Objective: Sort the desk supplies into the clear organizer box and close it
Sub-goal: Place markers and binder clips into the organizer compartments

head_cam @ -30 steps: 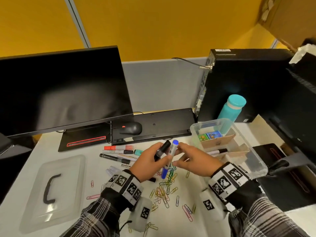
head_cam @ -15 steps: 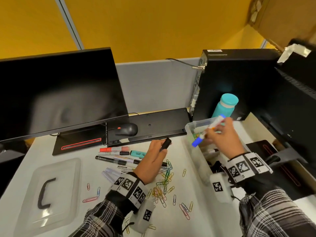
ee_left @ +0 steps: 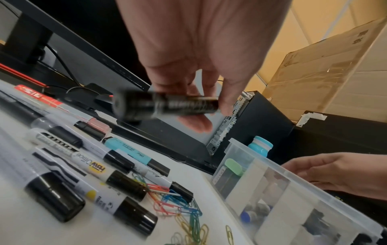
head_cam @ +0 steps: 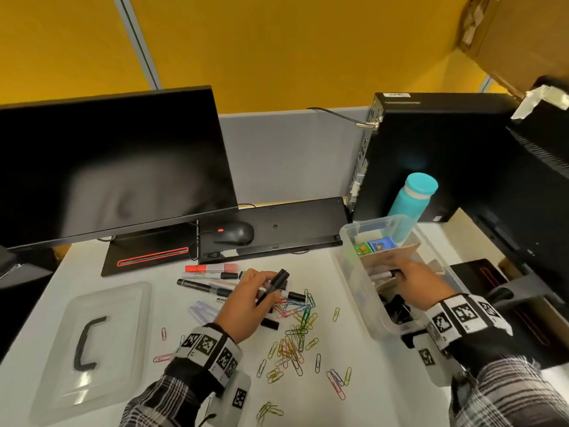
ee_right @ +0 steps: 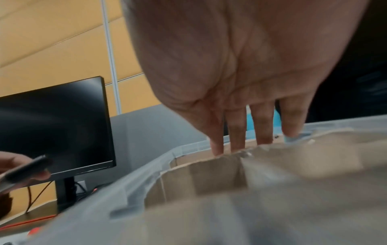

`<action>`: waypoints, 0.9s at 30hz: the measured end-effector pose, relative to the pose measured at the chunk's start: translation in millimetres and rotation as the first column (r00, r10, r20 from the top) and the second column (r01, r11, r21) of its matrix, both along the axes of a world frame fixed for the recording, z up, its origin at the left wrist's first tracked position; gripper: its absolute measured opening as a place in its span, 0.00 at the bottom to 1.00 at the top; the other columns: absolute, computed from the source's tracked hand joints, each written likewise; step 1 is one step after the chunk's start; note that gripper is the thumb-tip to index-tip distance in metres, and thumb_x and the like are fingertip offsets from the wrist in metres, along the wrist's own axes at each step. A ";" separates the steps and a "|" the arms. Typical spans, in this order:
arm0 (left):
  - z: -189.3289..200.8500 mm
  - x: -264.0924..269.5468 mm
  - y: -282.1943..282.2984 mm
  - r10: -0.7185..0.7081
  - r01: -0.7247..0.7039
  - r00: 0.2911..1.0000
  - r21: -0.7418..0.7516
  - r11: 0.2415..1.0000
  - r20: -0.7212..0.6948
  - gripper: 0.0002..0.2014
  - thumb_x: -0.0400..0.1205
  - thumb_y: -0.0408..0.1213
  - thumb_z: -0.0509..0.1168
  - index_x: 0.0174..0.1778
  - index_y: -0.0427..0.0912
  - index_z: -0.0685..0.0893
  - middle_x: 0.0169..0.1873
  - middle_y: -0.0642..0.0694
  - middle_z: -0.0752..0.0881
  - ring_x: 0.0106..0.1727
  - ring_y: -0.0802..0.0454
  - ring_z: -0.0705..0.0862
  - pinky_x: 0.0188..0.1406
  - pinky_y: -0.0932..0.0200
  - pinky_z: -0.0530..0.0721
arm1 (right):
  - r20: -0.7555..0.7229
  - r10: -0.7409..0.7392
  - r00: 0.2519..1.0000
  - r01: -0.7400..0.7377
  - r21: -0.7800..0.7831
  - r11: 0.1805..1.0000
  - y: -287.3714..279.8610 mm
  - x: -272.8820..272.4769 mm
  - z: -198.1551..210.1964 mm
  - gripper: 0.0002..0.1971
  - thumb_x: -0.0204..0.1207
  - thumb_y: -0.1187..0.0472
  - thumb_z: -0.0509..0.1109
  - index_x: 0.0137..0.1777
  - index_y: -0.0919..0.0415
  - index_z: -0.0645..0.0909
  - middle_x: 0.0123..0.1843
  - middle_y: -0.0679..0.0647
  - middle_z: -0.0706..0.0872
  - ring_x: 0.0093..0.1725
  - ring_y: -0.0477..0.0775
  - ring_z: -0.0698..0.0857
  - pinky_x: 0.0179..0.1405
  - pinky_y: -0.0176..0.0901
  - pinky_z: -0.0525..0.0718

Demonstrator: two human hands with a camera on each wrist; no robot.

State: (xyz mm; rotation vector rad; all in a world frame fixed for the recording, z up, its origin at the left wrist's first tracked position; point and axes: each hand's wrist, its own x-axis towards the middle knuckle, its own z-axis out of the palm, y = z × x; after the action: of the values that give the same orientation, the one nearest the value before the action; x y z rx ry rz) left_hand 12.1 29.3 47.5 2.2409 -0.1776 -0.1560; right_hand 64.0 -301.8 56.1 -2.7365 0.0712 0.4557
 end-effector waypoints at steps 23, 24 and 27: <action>7.3 90.5 -216.0 -0.670 0.586 0.742 0.456 0.670 0.031 0.20 0.83 0.38 0.62 0.72 0.46 0.77 0.78 0.47 0.70 0.74 0.44 0.72 0.70 0.45 0.75 | 0.338 -0.283 0.898 0.356 -0.177 0.918 -12.2 -41.5 -28.4 0.27 0.81 0.50 0.55 0.79 0.58 0.64 0.85 0.56 0.55 0.83 0.63 0.52 0.82 0.60 0.47; 10.6 87.2 -211.9 -0.660 0.589 0.750 0.403 0.700 0.051 0.19 0.83 0.36 0.62 0.72 0.44 0.77 0.78 0.46 0.69 0.74 0.44 0.72 0.72 0.46 0.72 | 0.346 -0.281 0.895 0.354 -0.170 0.920 -12.0 -41.3 -29.4 0.26 0.81 0.51 0.54 0.78 0.58 0.65 0.84 0.56 0.57 0.83 0.63 0.53 0.82 0.61 0.48; 17.6 65.4 -185.2 -0.567 0.509 0.803 0.286 0.812 0.182 0.21 0.81 0.28 0.60 0.70 0.46 0.76 0.75 0.47 0.72 0.74 0.46 0.71 0.74 0.48 0.68 | 0.370 -0.276 0.887 0.347 -0.139 0.927 -12.1 -41.9 -30.3 0.24 0.81 0.52 0.53 0.75 0.58 0.68 0.84 0.57 0.59 0.82 0.65 0.55 0.81 0.63 0.50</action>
State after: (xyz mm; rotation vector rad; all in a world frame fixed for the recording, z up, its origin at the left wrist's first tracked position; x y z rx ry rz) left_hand 77.5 -155.9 65.1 2.3704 -0.9994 -0.1946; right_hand 22.2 -314.0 25.8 -2.8808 0.4865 -0.1329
